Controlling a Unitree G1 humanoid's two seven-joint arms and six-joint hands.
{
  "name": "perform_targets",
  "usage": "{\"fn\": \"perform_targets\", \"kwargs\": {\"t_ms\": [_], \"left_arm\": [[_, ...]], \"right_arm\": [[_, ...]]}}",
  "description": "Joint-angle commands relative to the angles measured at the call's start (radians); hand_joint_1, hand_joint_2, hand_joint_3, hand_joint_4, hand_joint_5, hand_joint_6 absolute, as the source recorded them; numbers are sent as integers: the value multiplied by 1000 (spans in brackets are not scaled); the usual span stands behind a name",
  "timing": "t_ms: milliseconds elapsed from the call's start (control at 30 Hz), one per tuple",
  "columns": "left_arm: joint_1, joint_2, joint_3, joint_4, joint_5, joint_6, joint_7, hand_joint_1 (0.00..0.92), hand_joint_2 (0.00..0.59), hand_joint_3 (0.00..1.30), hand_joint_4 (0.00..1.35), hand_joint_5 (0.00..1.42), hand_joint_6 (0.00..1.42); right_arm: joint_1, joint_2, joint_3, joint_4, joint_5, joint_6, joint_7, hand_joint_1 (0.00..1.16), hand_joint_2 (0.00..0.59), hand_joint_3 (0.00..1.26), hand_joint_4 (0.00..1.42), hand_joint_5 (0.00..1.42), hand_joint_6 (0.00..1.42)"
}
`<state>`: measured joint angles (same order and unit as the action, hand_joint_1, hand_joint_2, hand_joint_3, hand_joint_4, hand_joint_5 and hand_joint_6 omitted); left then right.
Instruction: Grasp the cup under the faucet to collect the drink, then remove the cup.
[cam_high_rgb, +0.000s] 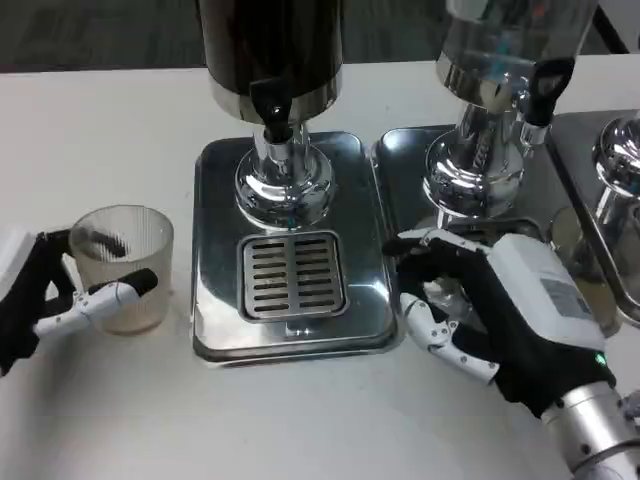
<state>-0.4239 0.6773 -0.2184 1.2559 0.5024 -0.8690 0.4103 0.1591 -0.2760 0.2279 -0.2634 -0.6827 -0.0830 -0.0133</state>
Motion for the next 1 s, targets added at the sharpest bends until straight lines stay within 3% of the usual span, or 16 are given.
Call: {"fn": "perform_targets", "kwargs": {"t_ms": [33, 267, 1000], "left_arm": [[20, 35, 30, -33, -18, -56, 38, 99, 199, 595, 620, 988, 1333], [17, 37, 50, -68, -11, -109, 34, 99, 199, 595, 620, 988, 1333], [-112, -104, -52, -65, 60, -58, -41, 99, 200, 591, 615, 992, 1332]], "right_arm": [[-9, 6, 7, 14, 7, -18, -22, 351, 493, 383, 444, 445, 402], [-5, 7, 9, 17, 10, -20, -29, 349, 493, 383, 444, 442, 402], [46, 38, 3, -32, 13, -27, -78, 347, 493, 383, 444, 447, 403]]}}
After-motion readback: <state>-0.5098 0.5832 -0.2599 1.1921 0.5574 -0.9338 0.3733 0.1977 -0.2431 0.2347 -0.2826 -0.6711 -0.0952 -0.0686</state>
